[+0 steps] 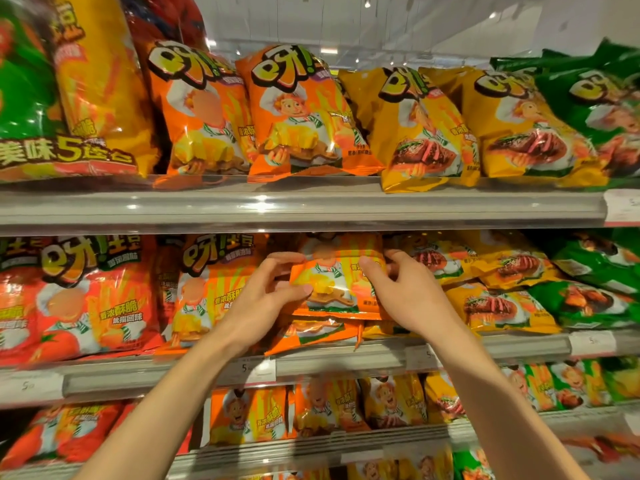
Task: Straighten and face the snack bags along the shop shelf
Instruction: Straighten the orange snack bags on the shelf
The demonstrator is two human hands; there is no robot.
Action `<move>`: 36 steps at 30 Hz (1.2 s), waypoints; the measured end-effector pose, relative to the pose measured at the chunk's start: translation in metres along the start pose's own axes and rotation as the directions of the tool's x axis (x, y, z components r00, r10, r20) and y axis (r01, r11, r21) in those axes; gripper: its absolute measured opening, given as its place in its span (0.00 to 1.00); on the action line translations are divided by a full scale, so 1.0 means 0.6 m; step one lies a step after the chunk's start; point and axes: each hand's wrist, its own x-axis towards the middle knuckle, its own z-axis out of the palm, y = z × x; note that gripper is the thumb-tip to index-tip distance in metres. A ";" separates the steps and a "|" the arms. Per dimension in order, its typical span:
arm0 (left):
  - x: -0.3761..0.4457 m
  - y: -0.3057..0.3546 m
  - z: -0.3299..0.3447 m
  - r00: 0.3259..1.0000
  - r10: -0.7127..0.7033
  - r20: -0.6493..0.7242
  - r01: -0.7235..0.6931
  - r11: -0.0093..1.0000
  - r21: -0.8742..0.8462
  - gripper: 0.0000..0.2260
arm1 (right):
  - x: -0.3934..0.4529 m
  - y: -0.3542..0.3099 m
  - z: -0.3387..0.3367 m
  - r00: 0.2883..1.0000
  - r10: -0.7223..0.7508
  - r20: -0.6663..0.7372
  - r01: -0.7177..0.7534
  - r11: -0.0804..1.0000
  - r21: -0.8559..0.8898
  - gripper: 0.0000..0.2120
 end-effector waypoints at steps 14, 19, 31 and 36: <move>0.010 0.011 0.020 0.982 -0.158 -0.103 0.166 0.984 0.071 0.41 | -0.064 0.005 0.011 0.986 -0.053 0.155 -0.014 0.917 0.399 0.09; -0.034 0.011 -0.020 0.972 -0.112 -0.208 0.130 0.989 0.076 0.38 | -0.060 -0.017 0.032 0.974 -0.106 0.199 0.013 0.908 0.418 0.21; -0.117 -0.007 -0.158 0.871 -0.067 -0.486 0.158 0.976 0.149 0.35 | 0.030 -0.081 0.125 0.976 0.009 0.216 0.063 0.943 -0.327 0.48; -0.118 -0.006 -0.169 0.862 -0.069 -0.502 0.172 0.972 0.161 0.28 | 0.064 -0.090 0.141 0.925 0.164 0.342 0.018 0.882 -0.470 0.54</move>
